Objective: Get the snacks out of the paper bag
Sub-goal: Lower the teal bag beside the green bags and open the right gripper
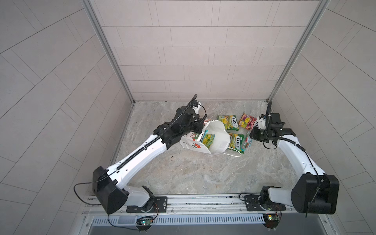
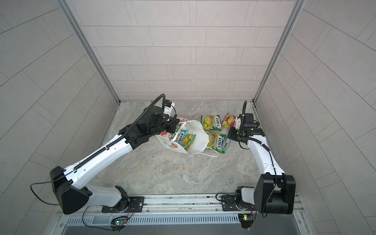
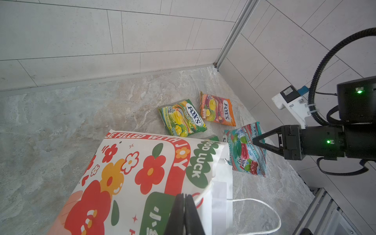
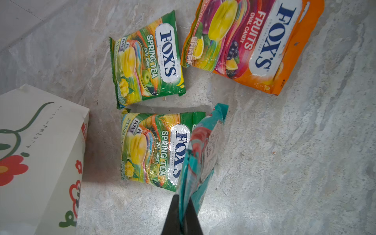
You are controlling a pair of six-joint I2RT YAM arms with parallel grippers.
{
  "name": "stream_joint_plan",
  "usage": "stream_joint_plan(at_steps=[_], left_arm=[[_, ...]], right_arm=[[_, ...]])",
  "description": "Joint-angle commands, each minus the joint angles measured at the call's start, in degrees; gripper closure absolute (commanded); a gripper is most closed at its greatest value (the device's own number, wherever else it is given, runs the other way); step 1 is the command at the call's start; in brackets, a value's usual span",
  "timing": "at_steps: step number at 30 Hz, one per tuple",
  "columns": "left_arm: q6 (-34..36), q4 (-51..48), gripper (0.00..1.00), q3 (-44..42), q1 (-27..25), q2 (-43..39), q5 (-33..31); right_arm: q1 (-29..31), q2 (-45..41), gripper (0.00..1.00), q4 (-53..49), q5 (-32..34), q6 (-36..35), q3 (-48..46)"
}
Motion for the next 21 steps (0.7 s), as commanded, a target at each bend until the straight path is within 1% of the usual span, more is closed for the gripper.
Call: stream_joint_plan(at_steps=[1,3,7,11,12,15,16,18,19,21], left_arm=[[1.4,-1.7,1.00,0.4,0.1,-1.7,-1.0],[1.7,-1.9,1.00,0.5,0.1,-1.7,-1.2],[1.9,-1.8,1.00,0.6,0.1,-1.7,-1.3],[2.0,-2.0,1.00,0.8,0.0,-1.8,-1.2],[2.0,-2.0,1.00,0.8,0.0,-1.8,-1.2],[2.0,-2.1,1.00,0.8,0.0,-2.0,-1.1],[2.0,-2.1,1.00,0.7,0.1,-2.0,-1.1],[2.0,-2.1,1.00,0.8,0.1,-2.0,-1.1],[2.0,-2.1,1.00,0.8,0.0,-2.0,-1.0],[2.0,-2.2,1.00,0.9,0.0,-2.1,-1.0]], right_arm=[[-0.5,0.3,1.00,1.0,1.4,-2.5,-0.2],[-0.5,0.7,1.00,0.7,2.6,-3.7,-0.3],[-0.6,1.6,1.00,-0.8,7.2,-5.3,-0.3],[-0.7,2.6,1.00,-1.8,11.4,-5.3,0.1],[-0.7,2.7,0.97,-2.0,12.4,-5.2,0.2],[-0.7,3.1,0.94,-2.4,15.5,-5.0,0.3],[-0.7,3.1,0.90,-2.6,16.7,-4.6,0.4],[-0.7,3.2,0.87,-3.0,19.2,-4.3,0.5],[-0.7,3.2,0.83,-3.1,20.7,-3.7,0.6],[-0.7,3.4,0.72,-3.1,22.7,-3.3,0.7]])
